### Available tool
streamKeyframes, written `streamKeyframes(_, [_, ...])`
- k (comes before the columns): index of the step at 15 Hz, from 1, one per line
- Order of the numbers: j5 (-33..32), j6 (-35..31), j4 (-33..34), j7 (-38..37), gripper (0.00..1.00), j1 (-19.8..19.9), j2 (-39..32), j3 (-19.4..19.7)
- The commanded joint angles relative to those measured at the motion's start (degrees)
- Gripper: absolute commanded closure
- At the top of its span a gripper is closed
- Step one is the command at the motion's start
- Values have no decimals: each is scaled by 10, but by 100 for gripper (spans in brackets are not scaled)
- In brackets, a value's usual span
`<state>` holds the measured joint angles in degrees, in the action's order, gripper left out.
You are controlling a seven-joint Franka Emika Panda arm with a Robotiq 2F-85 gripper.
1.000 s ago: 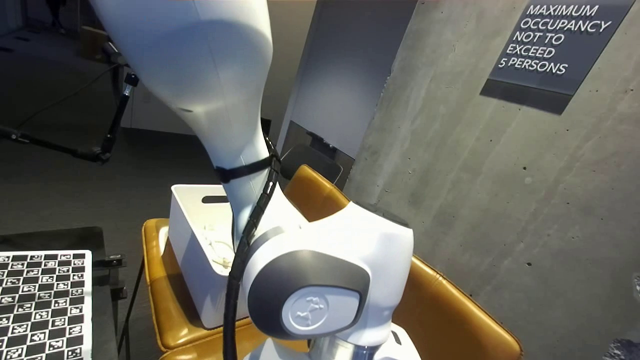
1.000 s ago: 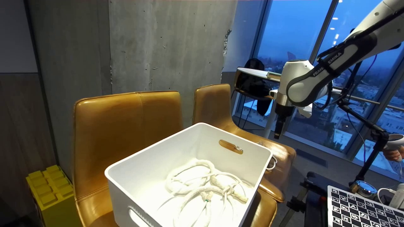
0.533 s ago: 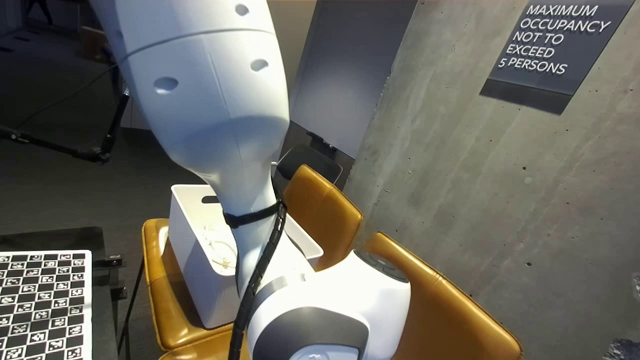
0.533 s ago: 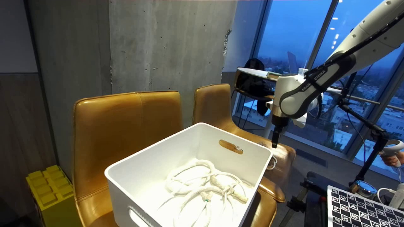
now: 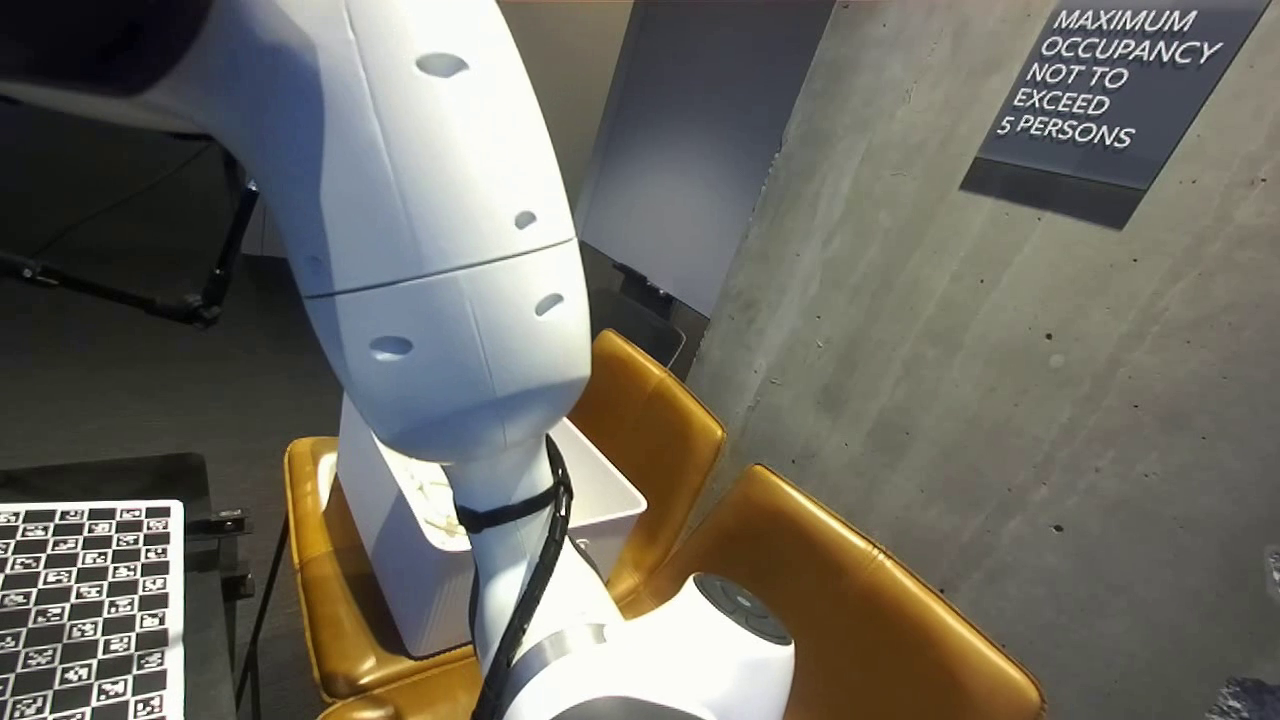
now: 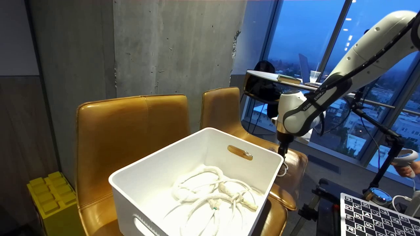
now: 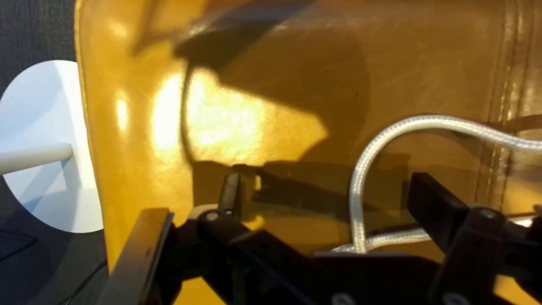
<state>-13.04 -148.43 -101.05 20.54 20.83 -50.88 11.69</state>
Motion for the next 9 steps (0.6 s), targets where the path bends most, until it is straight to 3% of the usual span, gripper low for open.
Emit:
streamKeyframes(1, [9,16,41,-10,28,5,-34,-9])
streamKeyframes(3, [5,14,45,-15,29,3,-47,-4])
streamKeyframes(9, [-9,-1,22,-24,74,-1,-52,18])
